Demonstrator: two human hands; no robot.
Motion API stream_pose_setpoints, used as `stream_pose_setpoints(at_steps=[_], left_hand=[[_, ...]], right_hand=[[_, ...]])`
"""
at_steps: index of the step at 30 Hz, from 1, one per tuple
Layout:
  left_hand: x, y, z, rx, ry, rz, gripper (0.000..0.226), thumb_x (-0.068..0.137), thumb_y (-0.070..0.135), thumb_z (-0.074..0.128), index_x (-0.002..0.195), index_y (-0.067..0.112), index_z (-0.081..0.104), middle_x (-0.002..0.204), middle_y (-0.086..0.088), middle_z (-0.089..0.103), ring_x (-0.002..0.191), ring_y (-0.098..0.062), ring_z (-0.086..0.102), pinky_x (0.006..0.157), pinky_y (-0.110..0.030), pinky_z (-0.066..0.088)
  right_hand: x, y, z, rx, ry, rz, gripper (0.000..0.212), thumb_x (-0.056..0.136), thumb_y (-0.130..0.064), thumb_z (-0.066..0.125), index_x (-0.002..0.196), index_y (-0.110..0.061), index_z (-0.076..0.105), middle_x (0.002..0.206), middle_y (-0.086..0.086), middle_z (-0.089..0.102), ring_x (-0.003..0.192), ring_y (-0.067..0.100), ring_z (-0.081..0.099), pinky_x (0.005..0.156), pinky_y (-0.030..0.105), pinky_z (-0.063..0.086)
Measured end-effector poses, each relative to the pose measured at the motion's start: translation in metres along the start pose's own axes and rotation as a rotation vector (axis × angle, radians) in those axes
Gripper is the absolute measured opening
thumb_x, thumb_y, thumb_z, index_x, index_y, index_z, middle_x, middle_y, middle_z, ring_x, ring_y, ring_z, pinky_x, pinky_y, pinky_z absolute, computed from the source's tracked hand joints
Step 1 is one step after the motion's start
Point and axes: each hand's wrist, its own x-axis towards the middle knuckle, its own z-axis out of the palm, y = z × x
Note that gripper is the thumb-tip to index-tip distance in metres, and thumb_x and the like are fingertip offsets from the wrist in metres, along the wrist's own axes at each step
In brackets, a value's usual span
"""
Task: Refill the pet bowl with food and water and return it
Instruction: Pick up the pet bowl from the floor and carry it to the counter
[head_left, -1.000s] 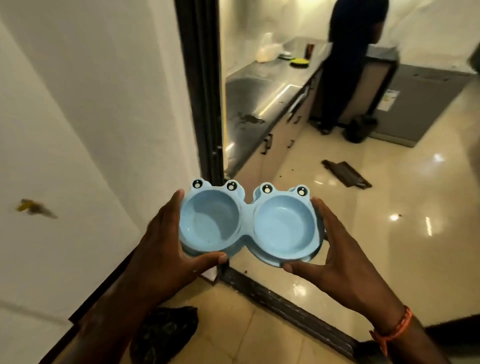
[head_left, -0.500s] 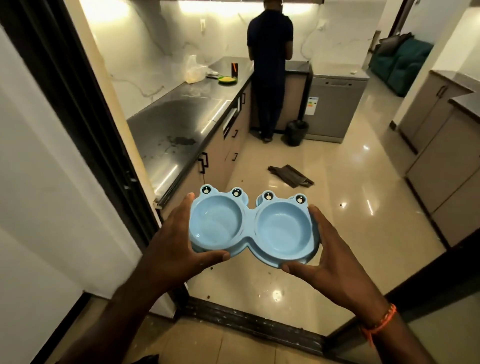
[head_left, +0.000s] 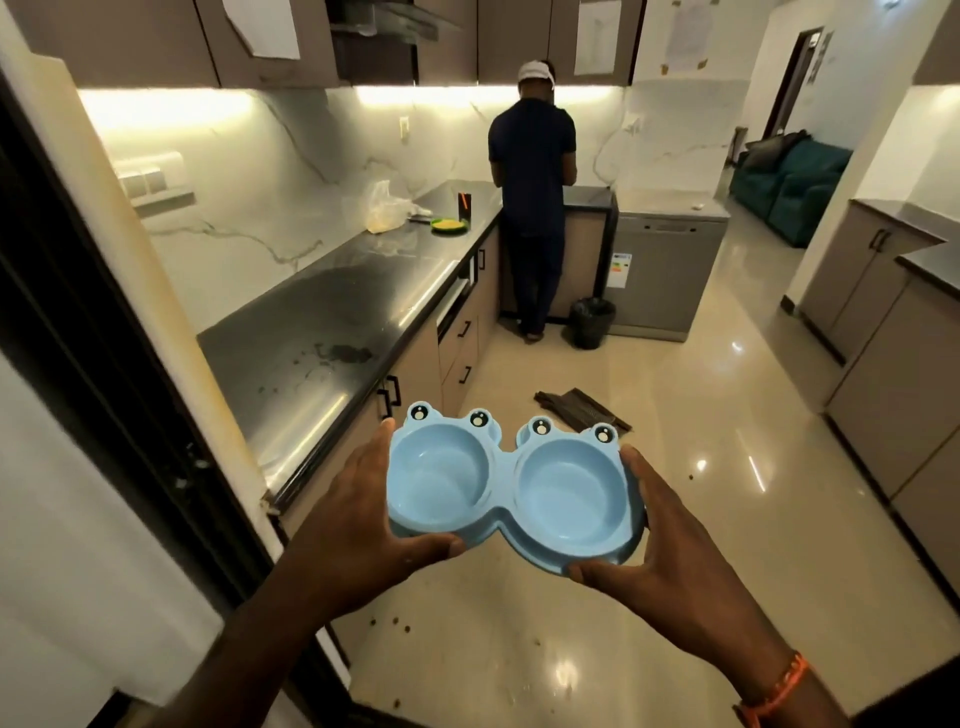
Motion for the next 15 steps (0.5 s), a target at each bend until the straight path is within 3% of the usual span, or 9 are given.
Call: stream_pose_setpoints(at_steps=[2, 6, 11, 15], left_hand=[[0.024, -0.005, 0.004, 0.004, -0.004, 0.019, 0.135, 0.051, 0.087, 0.078, 0.159, 0.039, 0.013, 0.159, 0.019, 0.033, 0.143, -0.006, 0.037, 0.116, -0.043, 0.042], [0.072, -0.016, 0.012, 0.010, 0.003, 0.043, 0.140, 0.052, 0.088, 0.075, 0.162, 0.035, 0.007, 0.164, 0.018, 0.023, 0.149, -0.003, 0.026, 0.122, -0.038, 0.032], [0.132, -0.026, 0.015, 0.014, -0.014, 0.055, 0.140, 0.054, 0.089, 0.073, 0.162, 0.037, 0.000, 0.167, 0.018, 0.016, 0.153, -0.007, 0.020, 0.124, -0.041, 0.028], [0.177, -0.033, 0.020, 0.020, -0.017, 0.058, 0.134, 0.055, 0.087, 0.075, 0.161, 0.038, 0.008, 0.162, 0.023, 0.022, 0.147, 0.001, 0.024, 0.120, -0.036, 0.032]], right_hand=[[0.023, 0.010, 0.000, 0.003, -0.001, -0.006, 0.084, 0.069, -0.031, 0.093, 0.113, -0.061, 0.028, 0.110, -0.056, 0.029, 0.100, -0.047, 0.024, 0.074, -0.013, 0.028], [0.068, 0.027, -0.001, -0.029, -0.003, -0.014, 0.092, 0.067, -0.037, 0.094, 0.119, -0.073, 0.026, 0.114, -0.069, 0.028, 0.113, -0.038, 0.030, 0.081, -0.008, 0.034], [0.128, 0.042, -0.005, -0.046, 0.015, -0.005, 0.100, 0.067, -0.038, 0.094, 0.118, -0.084, 0.021, 0.122, -0.063, 0.032, 0.121, -0.030, 0.033, 0.082, -0.004, 0.038], [0.174, 0.064, -0.009, -0.047, -0.015, 0.040, 0.098, 0.065, -0.046, 0.093, 0.127, -0.073, 0.022, 0.122, -0.065, 0.027, 0.121, -0.033, 0.030, 0.082, -0.007, 0.035]])
